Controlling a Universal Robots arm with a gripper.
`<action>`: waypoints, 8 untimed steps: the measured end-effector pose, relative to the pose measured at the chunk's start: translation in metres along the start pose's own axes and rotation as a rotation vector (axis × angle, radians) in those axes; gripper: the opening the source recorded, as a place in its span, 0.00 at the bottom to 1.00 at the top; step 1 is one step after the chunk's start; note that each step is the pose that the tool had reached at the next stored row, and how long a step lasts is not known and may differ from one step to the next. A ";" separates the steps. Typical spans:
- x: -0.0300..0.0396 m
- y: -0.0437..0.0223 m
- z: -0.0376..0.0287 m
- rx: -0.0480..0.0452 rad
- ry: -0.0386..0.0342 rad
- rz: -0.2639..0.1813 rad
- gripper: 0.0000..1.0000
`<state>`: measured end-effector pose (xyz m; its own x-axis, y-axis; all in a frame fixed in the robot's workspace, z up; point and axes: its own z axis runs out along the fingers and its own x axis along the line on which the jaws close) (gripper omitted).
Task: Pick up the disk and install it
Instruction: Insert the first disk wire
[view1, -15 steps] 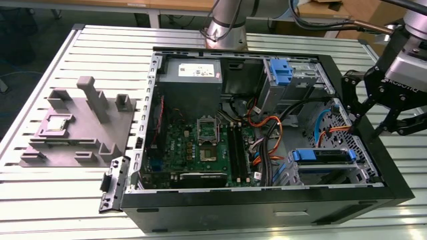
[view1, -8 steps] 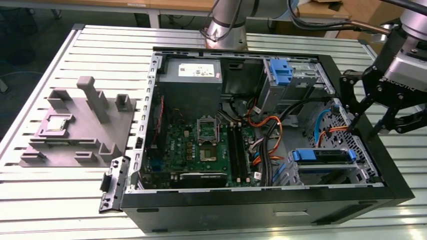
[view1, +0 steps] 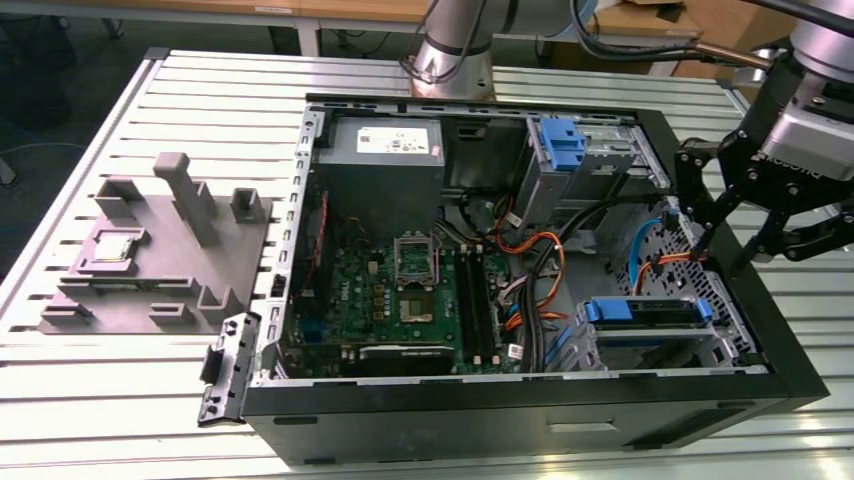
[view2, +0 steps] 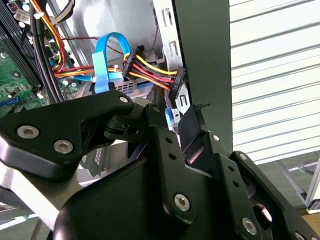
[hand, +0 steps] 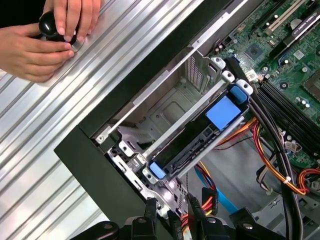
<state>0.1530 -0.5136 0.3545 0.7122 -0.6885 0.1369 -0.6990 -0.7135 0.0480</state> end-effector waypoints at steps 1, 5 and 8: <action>0.0000 -0.0007 0.0006 -0.0015 0.0017 -0.001 0.38; -0.0003 -0.0032 0.0024 -0.0054 0.0067 -0.009 0.38; -0.0015 -0.0059 0.0027 -0.0048 0.0068 -0.012 0.38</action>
<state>0.1562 -0.5087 0.3513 0.7199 -0.6792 0.1430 -0.6909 -0.7209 0.0544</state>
